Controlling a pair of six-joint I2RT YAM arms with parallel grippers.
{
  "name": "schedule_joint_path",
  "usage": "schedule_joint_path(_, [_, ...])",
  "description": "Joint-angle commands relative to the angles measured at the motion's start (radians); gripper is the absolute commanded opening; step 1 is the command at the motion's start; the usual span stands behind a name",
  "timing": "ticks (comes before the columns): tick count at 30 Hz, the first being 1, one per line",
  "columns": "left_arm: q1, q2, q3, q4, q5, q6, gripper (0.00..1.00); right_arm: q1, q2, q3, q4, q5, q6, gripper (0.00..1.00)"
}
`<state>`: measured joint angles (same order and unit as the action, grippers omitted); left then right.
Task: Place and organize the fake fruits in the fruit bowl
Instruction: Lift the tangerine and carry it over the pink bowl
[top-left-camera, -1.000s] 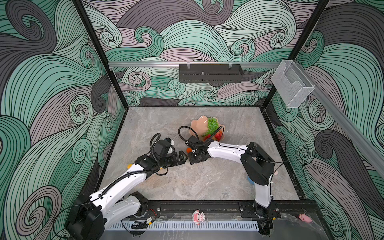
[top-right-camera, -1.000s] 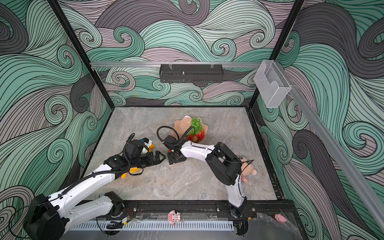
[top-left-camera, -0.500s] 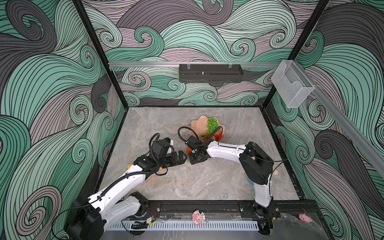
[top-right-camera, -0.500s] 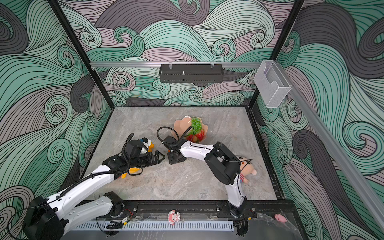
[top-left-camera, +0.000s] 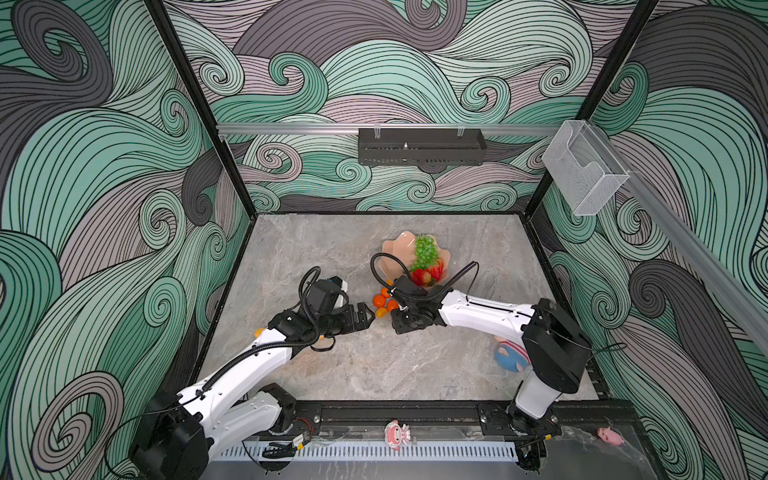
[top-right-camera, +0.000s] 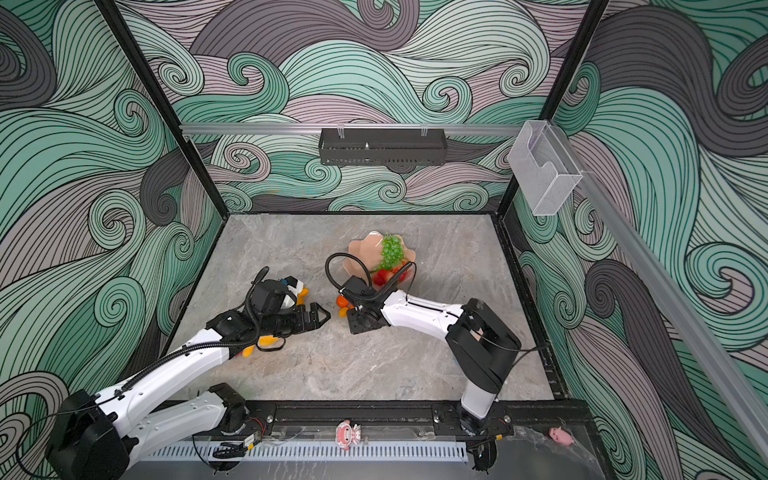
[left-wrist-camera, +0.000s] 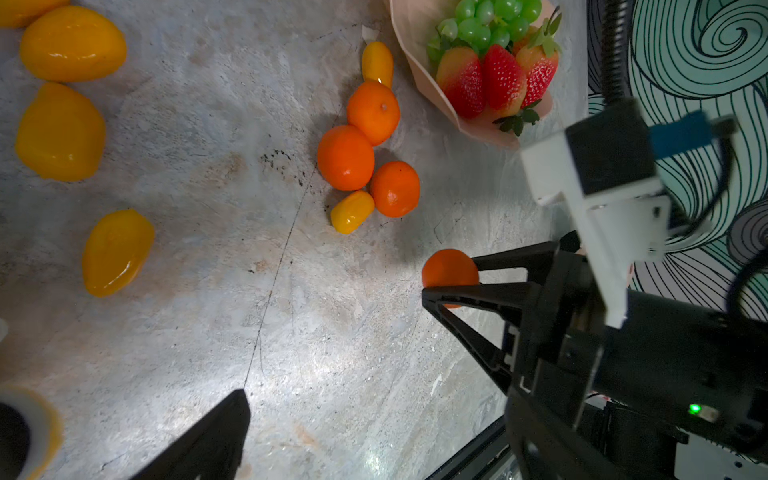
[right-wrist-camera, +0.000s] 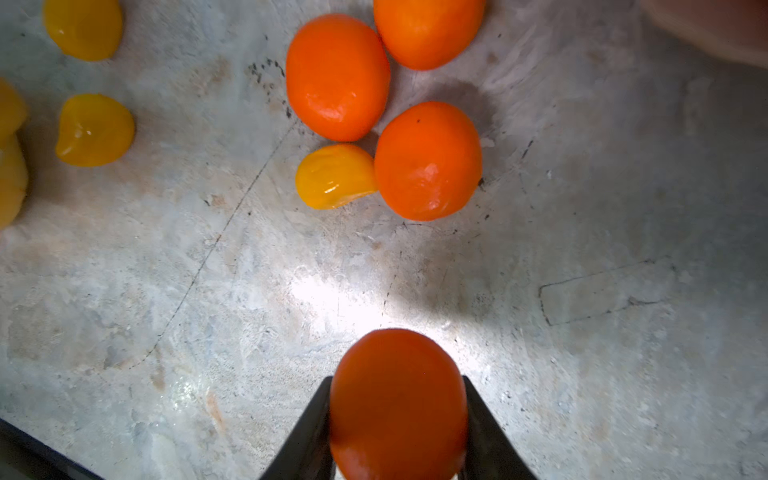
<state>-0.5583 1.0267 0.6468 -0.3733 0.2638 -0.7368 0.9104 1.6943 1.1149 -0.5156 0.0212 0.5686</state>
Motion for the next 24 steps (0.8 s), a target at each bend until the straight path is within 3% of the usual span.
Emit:
schedule_joint_path(1, [0.006,0.01,0.049,0.003,0.017,0.005,0.99,-0.001,-0.045,-0.005,-0.011,0.031,0.008,0.34])
schedule_joint_path(13, [0.012,0.035,0.11,0.032,-0.052,0.029,0.99,-0.082,-0.112,0.063,-0.057,0.018,-0.039,0.31])
schedule_joint_path(24, [0.053,0.089,0.157,0.06,-0.034,0.036,0.99,-0.167,-0.083,0.164,-0.083,-0.016,-0.097,0.31])
